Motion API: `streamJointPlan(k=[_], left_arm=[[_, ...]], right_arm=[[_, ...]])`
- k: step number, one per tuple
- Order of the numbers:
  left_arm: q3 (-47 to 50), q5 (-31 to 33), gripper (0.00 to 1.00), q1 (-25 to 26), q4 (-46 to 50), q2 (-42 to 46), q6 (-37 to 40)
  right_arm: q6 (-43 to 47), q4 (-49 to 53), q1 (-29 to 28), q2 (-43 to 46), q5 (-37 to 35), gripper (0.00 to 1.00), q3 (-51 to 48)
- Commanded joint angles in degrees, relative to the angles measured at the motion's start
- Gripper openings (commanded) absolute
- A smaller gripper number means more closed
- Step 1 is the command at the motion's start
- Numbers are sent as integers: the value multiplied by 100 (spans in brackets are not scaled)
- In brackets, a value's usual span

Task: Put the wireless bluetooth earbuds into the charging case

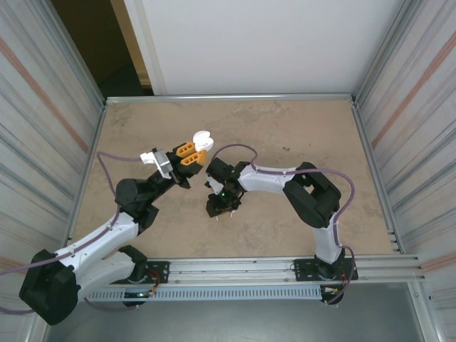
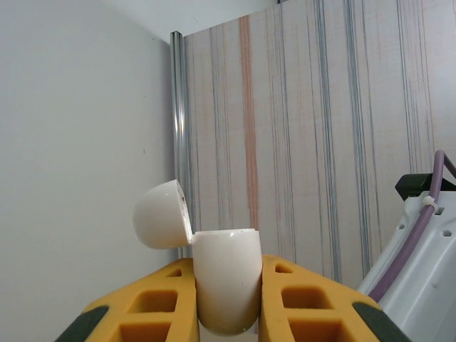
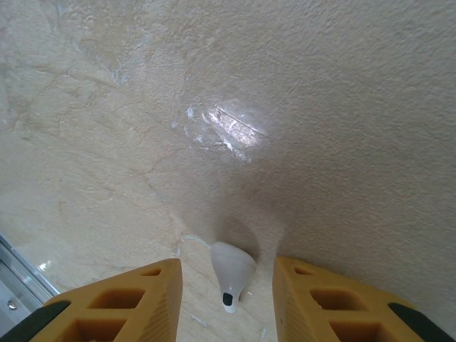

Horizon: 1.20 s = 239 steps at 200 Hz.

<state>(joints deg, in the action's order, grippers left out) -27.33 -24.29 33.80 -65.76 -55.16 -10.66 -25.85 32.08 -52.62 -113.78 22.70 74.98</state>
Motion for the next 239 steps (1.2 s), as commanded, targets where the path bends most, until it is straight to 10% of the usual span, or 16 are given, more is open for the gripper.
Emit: streamJointPlan(k=[1, 239], left_arm=[[17, 82, 0, 12, -88, 128, 121], [4, 49, 0, 13, -20, 127, 141]], right_arm=[[144, 167, -64, -109, -68, 37, 183], [258, -184, 113, 570, 6, 19, -212]])
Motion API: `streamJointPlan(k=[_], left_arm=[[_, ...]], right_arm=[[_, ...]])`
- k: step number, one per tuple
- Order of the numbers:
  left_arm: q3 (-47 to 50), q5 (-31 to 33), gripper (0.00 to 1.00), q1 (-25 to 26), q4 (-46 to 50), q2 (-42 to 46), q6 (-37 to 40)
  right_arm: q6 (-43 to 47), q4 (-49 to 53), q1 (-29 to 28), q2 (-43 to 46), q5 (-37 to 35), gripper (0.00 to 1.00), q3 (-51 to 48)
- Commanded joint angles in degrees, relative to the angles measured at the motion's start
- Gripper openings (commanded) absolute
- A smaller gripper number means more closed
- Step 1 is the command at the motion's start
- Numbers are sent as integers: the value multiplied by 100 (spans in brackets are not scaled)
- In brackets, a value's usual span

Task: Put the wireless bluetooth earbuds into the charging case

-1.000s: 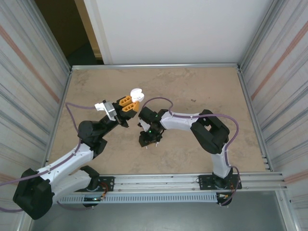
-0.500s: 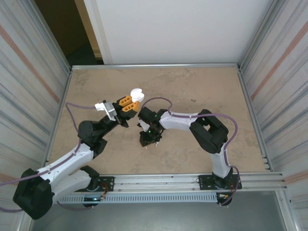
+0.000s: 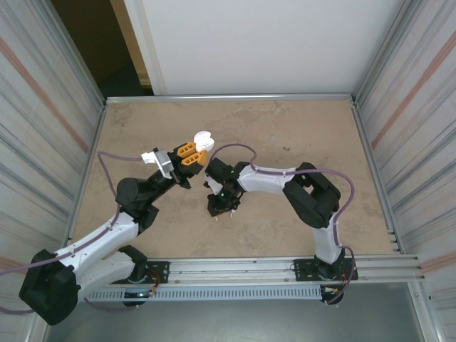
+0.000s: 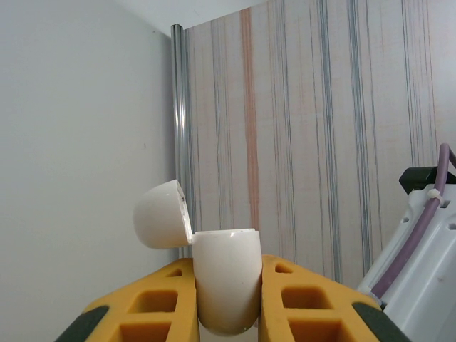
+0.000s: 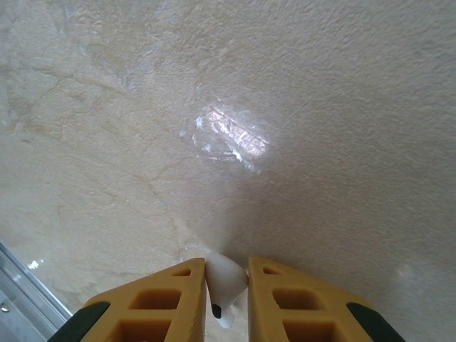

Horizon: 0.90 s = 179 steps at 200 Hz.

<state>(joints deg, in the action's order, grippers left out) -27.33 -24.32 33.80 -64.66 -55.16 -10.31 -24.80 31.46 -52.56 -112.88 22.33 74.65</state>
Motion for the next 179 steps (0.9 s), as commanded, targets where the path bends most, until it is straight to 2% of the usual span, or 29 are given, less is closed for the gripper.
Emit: streamJointPlan(k=[1, 66, 179], left_arm=[[2, 55, 0, 13, -132, 123, 107], [-14, 67, 0, 12, -158, 103, 92], [-148, -10, 0, 18, -600, -518, -142]], right_arm=[[152, -132, 114, 501, 48, 19, -188], [210, -393, 530, 1556, 176, 18, -709], [444, -581, 1862, 4228, 912, 18, -1151]])
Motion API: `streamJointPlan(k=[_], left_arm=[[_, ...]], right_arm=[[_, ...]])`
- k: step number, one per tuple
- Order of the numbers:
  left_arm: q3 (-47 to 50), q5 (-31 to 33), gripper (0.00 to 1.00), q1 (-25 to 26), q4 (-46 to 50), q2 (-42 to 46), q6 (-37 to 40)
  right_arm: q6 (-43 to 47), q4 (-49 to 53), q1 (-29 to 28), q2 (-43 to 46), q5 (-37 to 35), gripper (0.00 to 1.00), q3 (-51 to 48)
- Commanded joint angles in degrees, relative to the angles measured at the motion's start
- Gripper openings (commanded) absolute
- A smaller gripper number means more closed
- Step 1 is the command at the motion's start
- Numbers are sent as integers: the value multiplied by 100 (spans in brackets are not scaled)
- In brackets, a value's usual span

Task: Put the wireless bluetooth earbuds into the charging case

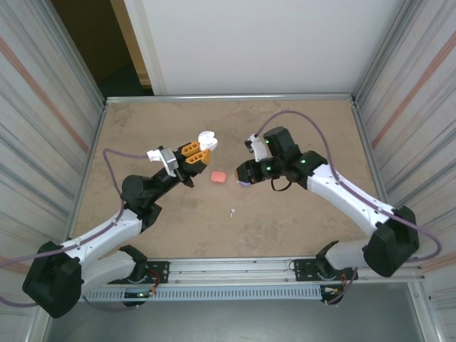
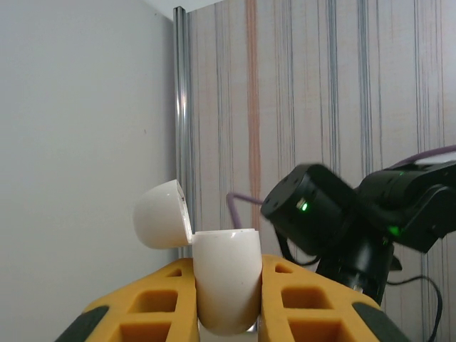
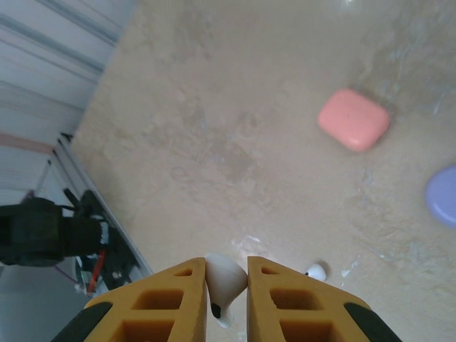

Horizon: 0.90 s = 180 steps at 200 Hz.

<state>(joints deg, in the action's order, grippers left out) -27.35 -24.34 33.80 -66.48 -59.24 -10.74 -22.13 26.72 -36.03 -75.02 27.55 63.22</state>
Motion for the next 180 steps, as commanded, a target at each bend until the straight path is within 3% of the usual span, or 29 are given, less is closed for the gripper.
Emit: streamJointPlan(k=[1, 85, 180], left_arm=[[-147, -4, 0, 15, -423, -120, -101], [-331, -188, 0, 14, -794, -665, -329], [-542, -743, 0, 18, -973, -1027, -392]], right_arm=[[185, -111, 219, 461, 399, 18, -10], [821, -214, 528, 1295, 891, 18, 809], [899, -817, 527, 874, 1574, 17, 1656]])
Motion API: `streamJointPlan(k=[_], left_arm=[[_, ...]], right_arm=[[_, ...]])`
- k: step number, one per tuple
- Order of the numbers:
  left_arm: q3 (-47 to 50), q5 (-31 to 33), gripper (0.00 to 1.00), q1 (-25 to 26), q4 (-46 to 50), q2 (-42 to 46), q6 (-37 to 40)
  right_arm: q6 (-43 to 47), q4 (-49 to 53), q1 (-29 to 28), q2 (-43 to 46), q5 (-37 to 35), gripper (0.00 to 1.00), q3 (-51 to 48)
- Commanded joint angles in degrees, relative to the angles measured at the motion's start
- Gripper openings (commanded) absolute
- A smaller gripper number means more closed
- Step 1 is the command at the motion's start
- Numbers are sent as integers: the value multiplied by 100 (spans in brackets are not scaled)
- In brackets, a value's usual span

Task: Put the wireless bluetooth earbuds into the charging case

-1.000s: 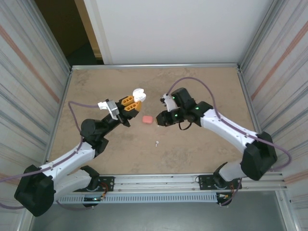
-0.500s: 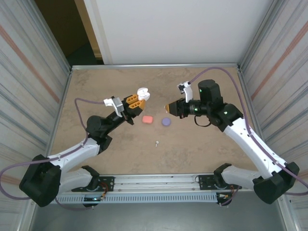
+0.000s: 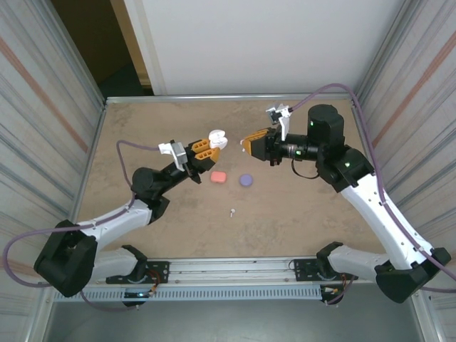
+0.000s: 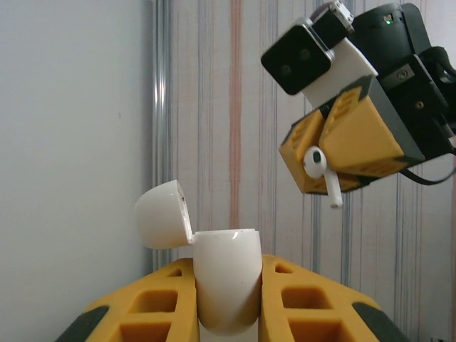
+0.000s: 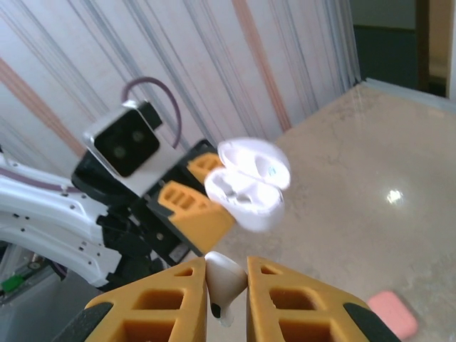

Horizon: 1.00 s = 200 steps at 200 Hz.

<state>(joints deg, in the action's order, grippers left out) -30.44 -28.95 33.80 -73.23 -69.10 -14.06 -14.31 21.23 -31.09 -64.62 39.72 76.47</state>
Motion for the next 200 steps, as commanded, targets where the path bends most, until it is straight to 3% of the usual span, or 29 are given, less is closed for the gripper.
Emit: streamJointPlan(k=[1, 200], left_arm=[[-239, -284, 0, 15, -293, -37, -60], [-278, -366, 0, 19, -387, -120, -138]], right_arm=[[119, -269, 33, -183, 363, 17, 341], [191, -814, -510, -1204, 218, 17, 844]])
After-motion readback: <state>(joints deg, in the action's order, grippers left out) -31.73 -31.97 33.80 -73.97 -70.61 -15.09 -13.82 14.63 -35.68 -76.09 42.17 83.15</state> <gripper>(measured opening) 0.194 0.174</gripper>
